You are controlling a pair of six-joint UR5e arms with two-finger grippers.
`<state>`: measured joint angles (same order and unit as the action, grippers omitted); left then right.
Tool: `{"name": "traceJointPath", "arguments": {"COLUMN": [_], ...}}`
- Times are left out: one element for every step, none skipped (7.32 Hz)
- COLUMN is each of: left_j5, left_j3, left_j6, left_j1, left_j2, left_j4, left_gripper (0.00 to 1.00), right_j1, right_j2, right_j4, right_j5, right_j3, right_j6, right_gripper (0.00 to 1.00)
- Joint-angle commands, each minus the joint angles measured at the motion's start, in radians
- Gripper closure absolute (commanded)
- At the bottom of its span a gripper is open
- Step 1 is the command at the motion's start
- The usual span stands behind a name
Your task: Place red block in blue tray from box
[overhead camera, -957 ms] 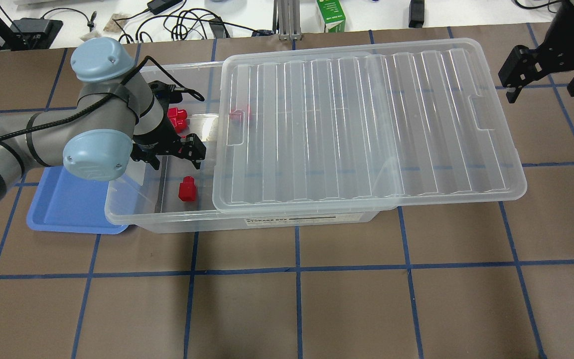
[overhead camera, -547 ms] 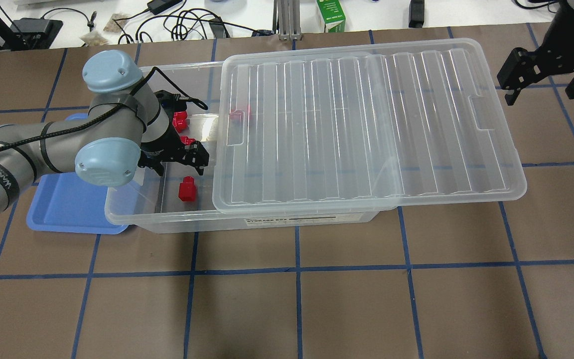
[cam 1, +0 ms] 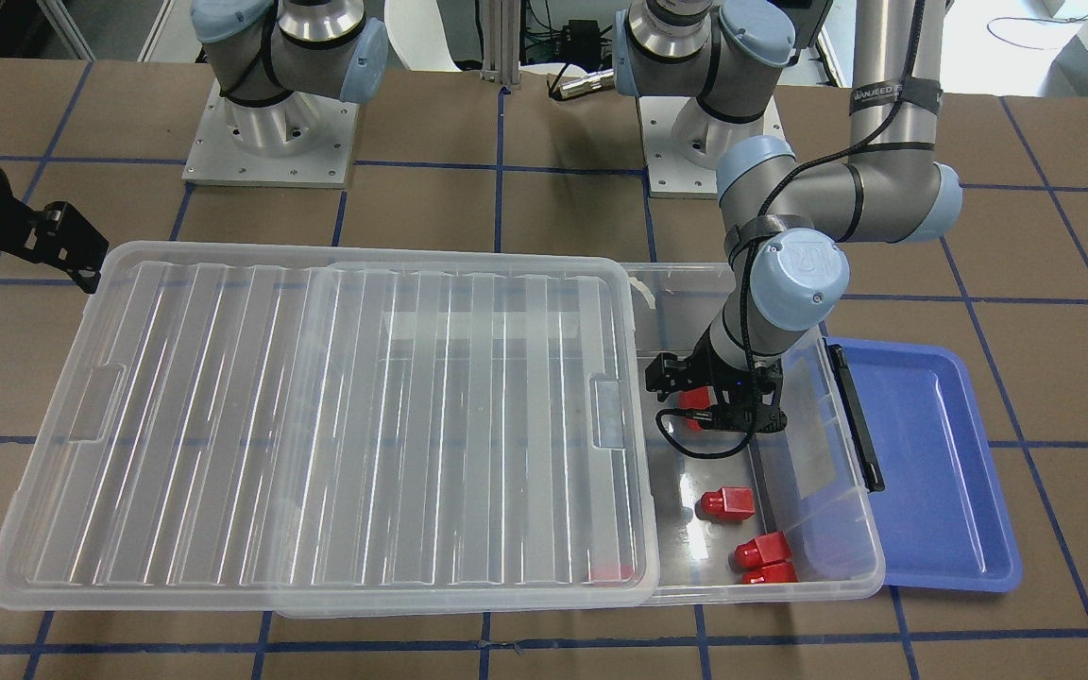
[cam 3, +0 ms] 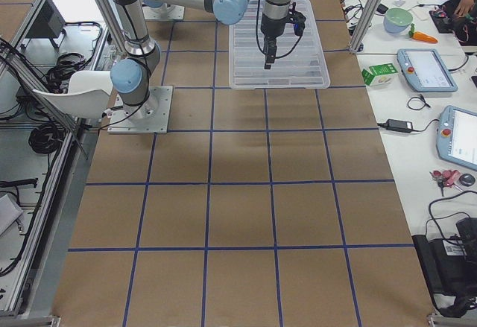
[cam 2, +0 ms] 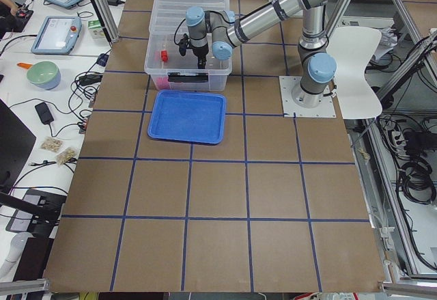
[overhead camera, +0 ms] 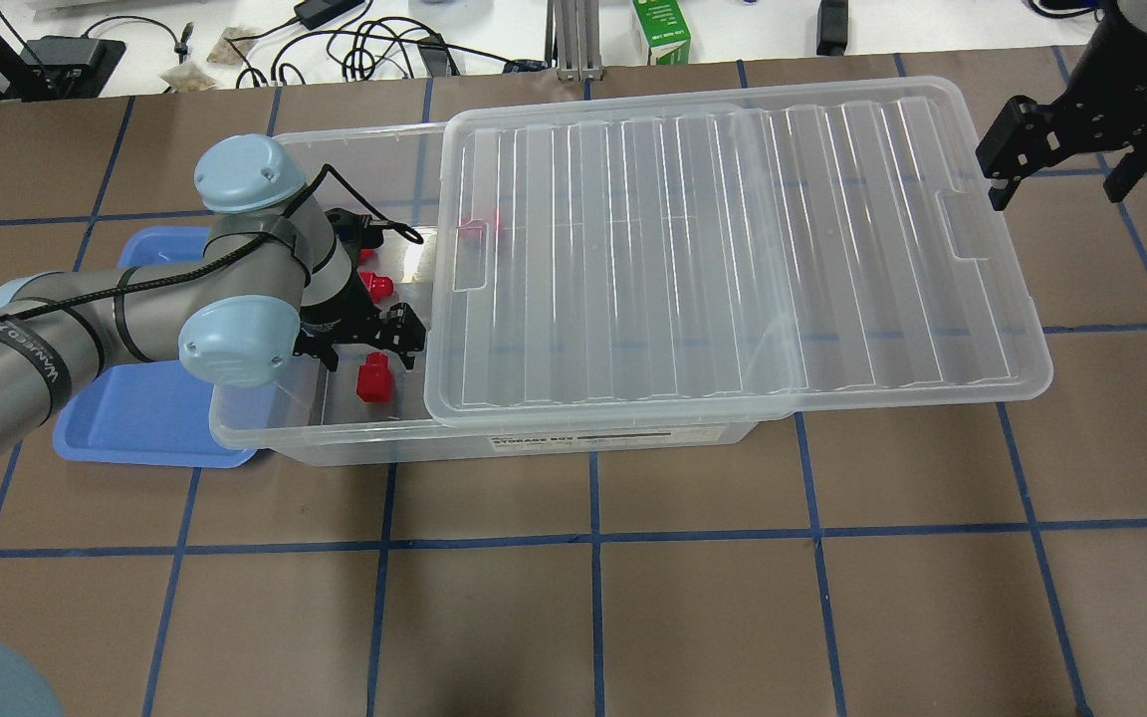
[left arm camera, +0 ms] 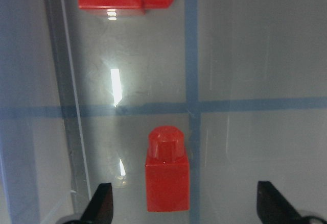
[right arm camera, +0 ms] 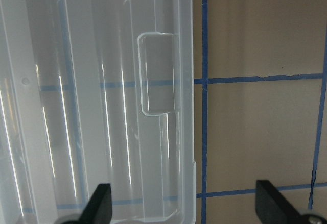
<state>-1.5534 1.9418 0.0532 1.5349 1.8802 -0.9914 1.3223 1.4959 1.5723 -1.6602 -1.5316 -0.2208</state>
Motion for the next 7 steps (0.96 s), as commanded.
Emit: {"name": "traceJointPath", "arguments": {"left_j5": [0.000, -0.002, -0.004, -0.005, -0.008, -0.010, -0.010], "left_j3": [0.028, 0.032, 0.032, 0.032, 0.020, 0.034, 0.026], "left_j6": [0.004, -0.001, 0.000, 0.005, 0.013, -0.007, -0.007], "left_j1": [-0.004, -0.004, -0.004, -0.004, -0.004, -0.002, -0.002], "left_j2": [0.019, 0.023, 0.031, 0.033, 0.028, 0.030, 0.019], "left_j4": [0.017, 0.025, 0.027, 0.027, 0.033, 0.030, 0.031], "left_gripper": [0.00, 0.04, 0.21, 0.47, 0.66, 0.88, 0.94], "right_j1": [0.000, 0.000, 0.000, 0.000, -0.005, -0.005, -0.005], "right_j2": [0.001, 0.001, 0.000, 0.000, -0.002, 0.000, -0.002], "right_j4": [-0.006, -0.008, -0.006, -0.008, -0.009, -0.008, -0.003], "right_j5": [0.000, 0.000, 0.000, 0.000, -0.001, -0.001, 0.000], "right_j3": [-0.010, -0.012, -0.012, -0.012, -0.012, -0.012, -0.012], "right_j6": [0.000, 0.000, 0.000, 0.000, 0.000, 0.000, -0.002], "right_gripper": [0.00, 0.00, 0.00, 0.00, 0.00, 0.00, 0.00]}}
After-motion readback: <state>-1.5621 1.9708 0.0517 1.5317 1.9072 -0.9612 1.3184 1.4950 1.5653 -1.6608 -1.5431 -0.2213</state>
